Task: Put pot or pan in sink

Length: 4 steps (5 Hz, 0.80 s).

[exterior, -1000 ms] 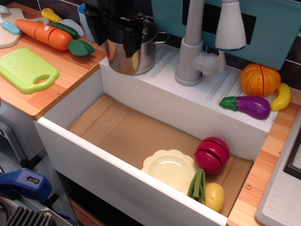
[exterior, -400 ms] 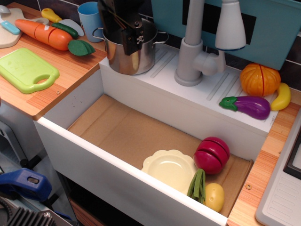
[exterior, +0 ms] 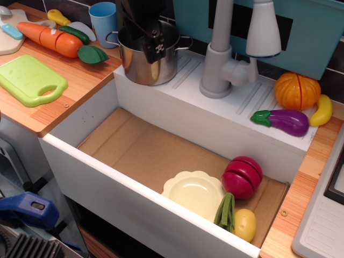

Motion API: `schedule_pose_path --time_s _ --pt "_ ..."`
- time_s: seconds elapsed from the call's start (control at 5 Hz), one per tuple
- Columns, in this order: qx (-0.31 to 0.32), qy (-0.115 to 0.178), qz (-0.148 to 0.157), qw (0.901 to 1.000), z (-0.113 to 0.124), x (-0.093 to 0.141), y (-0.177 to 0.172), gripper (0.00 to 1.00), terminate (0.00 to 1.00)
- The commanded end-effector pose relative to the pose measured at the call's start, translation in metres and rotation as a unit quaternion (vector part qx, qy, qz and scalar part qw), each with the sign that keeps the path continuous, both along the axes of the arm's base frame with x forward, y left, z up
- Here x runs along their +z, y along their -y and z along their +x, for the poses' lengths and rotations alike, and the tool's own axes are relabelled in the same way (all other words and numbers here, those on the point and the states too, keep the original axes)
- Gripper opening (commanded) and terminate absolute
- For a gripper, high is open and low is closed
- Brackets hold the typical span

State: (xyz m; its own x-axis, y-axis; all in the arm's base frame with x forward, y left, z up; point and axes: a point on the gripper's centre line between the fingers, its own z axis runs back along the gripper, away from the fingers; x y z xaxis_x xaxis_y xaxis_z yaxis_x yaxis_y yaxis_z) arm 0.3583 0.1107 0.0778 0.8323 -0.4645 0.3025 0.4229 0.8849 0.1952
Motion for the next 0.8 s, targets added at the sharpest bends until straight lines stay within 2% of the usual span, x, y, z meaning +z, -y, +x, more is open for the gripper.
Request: schedule_pose_path --time_s 0.0,0.2,0.4,0.6 --pt "-0.012 0.027 -0.009 0.9995 0.017 -0.002 -0.006 1.00 0.00" --pt "0.002 0.018 -0.034 0.9992 0.020 -0.016 -0.008 0.00 0.00" --pt "0.010 0.014 -0.047 0.9987 0.020 -0.023 -0.006 0.00 0.00" --pt "0.019 0.009 -0.043 0.9989 0.018 -0.018 -0.002 0.00 0.00"
